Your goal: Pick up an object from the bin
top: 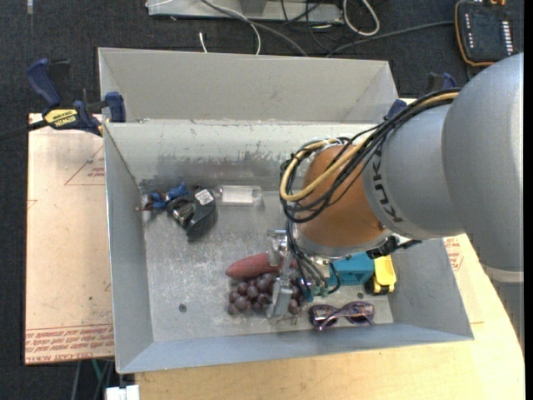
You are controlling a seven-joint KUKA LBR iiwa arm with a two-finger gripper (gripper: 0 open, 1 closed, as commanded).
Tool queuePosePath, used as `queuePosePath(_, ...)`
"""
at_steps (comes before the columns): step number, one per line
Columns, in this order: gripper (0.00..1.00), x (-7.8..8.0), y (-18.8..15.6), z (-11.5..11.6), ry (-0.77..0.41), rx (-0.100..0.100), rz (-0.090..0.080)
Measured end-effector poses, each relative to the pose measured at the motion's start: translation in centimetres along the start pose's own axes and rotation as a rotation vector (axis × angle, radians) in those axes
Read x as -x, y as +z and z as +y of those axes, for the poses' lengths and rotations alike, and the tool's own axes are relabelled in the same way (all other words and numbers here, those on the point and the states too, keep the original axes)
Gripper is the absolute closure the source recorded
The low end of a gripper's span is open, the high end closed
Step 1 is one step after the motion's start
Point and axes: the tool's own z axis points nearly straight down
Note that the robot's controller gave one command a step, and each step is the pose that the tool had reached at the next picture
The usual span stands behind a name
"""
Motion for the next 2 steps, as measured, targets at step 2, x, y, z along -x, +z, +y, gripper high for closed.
queuePosePath(2,0.00,-1.0,-2.6,1.0,-0.096,0.000,0.007)
